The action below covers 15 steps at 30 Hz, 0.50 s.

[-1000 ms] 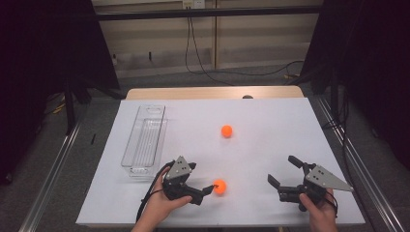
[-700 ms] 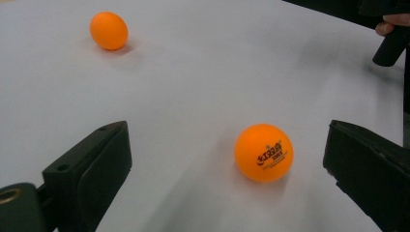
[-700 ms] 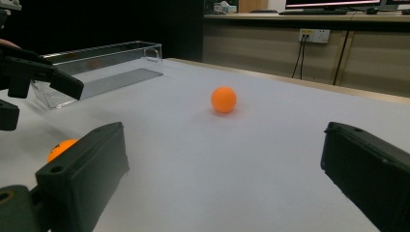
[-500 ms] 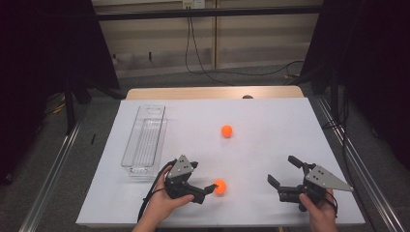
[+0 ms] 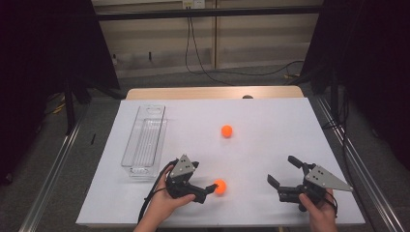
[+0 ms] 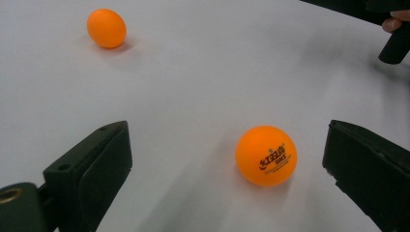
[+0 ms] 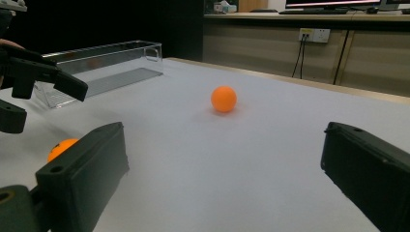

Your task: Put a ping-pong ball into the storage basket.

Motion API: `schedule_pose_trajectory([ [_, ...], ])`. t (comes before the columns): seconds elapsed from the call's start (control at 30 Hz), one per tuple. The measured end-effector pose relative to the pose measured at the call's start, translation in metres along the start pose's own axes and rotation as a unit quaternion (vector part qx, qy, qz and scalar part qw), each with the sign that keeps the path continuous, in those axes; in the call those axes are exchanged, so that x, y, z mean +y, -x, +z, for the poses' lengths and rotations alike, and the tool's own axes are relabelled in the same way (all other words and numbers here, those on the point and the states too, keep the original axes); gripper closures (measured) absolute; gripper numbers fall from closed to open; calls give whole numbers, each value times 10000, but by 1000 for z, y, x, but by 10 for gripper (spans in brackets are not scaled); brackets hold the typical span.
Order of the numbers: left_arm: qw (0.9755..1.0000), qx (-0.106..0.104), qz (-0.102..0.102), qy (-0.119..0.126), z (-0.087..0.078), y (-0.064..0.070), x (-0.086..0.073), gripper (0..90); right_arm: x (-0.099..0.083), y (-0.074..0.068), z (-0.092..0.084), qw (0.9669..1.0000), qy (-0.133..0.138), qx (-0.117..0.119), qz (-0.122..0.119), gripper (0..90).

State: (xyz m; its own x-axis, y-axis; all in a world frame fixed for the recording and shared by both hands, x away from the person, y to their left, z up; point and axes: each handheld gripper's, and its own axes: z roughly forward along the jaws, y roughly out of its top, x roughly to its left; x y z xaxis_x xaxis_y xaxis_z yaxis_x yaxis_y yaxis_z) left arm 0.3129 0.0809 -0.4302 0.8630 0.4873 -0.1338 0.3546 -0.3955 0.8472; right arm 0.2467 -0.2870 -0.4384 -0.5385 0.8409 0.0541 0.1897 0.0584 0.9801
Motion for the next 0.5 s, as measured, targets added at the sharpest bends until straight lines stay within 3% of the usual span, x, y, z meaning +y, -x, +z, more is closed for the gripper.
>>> schedule_pose_trajectory([
  [0.5, 10000, -90, 26, -33, 6, 4, 4, 38, 0, 1, 0, 10000, -4, -2, -14, 22],
])
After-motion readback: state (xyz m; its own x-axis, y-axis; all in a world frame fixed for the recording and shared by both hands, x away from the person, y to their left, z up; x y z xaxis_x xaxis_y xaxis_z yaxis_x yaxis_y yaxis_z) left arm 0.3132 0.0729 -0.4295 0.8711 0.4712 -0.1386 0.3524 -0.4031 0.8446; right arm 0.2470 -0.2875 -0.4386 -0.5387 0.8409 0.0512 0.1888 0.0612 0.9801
